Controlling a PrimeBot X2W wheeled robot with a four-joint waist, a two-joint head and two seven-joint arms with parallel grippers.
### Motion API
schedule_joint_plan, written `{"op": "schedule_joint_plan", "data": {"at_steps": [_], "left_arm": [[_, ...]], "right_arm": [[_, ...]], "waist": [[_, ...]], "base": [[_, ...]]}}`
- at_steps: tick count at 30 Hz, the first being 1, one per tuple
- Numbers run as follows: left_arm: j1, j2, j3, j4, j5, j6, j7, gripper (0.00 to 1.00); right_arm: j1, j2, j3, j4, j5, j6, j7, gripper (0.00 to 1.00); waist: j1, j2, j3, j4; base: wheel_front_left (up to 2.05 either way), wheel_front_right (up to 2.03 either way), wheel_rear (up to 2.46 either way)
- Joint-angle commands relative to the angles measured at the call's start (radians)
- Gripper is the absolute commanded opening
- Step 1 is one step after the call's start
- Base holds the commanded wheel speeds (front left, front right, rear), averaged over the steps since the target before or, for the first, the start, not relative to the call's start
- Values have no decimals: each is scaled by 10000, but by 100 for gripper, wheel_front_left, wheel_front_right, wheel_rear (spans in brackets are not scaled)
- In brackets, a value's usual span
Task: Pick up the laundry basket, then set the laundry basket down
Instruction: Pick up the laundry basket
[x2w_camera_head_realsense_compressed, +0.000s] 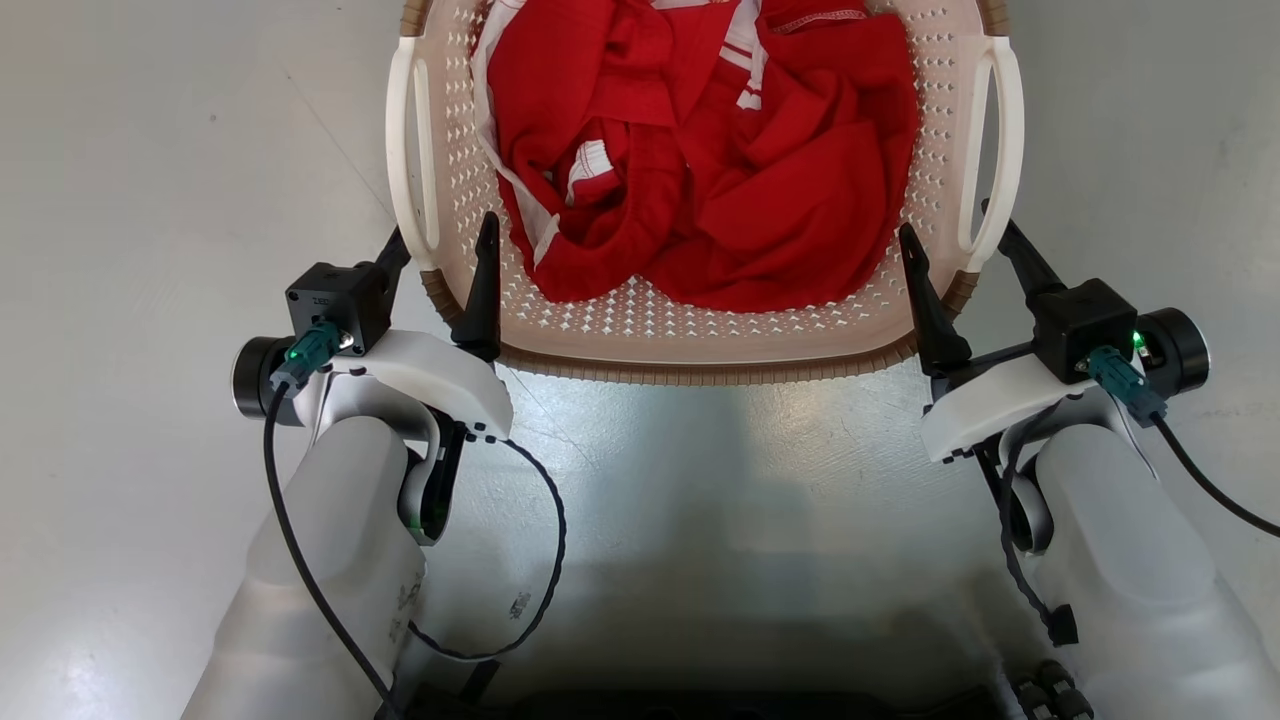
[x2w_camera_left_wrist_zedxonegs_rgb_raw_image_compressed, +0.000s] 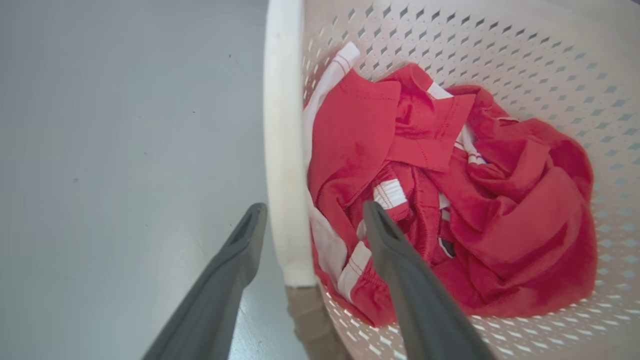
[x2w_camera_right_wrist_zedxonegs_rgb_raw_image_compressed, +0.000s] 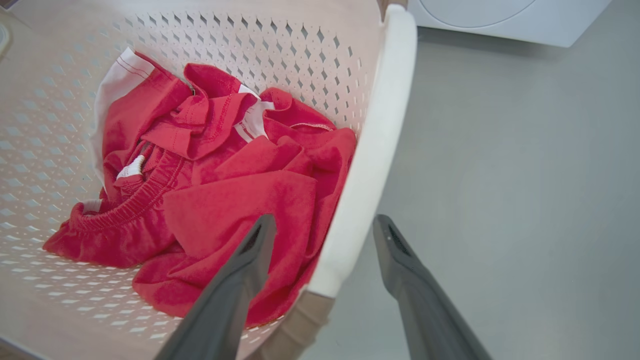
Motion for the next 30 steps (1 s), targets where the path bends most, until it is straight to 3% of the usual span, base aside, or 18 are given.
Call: {"op": "schedule_joint_plan", "data": {"at_steps": [1,6,8,9,11,12,18,22,30], "left_arm": [[232,256,196,-124,-127,32,-49,100],[225,256,171,-143,-129,25,-49,99],[216,256,147,-147,-122,16,-49,56],[212,256,133,-156,-116,9,-49,45],[203,256,100,-179,-87,-8,-49,34],[198,256,93,-189,-76,-15,-49,31],[177,256,62,-187,-49,-62,-49,16],[164,256,65,-147,-33,-88,-49,13],[159,256,120,110,37,-150,-49,13]], "right_arm": [[450,145,204,-96,70,31,-134,100],[447,145,233,-114,138,31,-134,98],[442,145,207,-97,216,31,-134,81],[442,145,198,-83,264,31,-134,52],[433,145,167,-53,382,31,-134,36],[425,145,159,-46,429,31,-134,32],[438,145,128,-34,553,31,-134,31],[482,145,134,-32,619,31,-134,28],[734,145,327,-1,959,31,-134,8]], "waist": [[0,0,1,0],[0,0,22,6],[0,0,34,12],[0,0,40,16],[0,0,56,26],[0,0,64,28],[0,0,78,27],[0,0,29,23],[0,0,-359,-114]], "base": [[0,0,0],[0,0,0],[0,0,0],[0,0,0],[0,0,0],[0,0,0],[0,0,0],[0,0,0],[0,0,0]]}}
